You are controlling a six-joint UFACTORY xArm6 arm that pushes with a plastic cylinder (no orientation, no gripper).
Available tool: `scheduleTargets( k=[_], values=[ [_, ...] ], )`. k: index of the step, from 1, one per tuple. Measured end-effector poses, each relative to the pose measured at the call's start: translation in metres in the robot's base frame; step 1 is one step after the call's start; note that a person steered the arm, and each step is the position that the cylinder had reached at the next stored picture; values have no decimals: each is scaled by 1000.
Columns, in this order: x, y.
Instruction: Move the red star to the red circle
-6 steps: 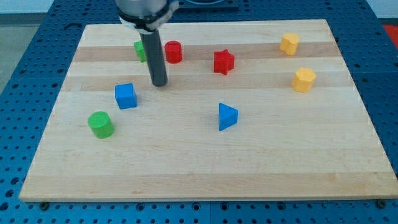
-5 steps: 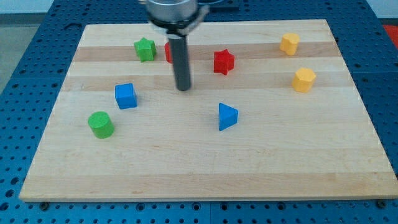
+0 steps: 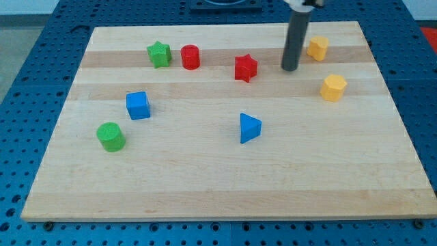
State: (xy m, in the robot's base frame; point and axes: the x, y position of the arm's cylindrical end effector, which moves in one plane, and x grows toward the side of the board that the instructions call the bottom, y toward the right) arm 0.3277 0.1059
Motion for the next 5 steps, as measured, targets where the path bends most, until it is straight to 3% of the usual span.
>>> scheduleTargets(
  k=[3,5],
  values=[
    [0,-142],
    [44,-72]
  ],
)
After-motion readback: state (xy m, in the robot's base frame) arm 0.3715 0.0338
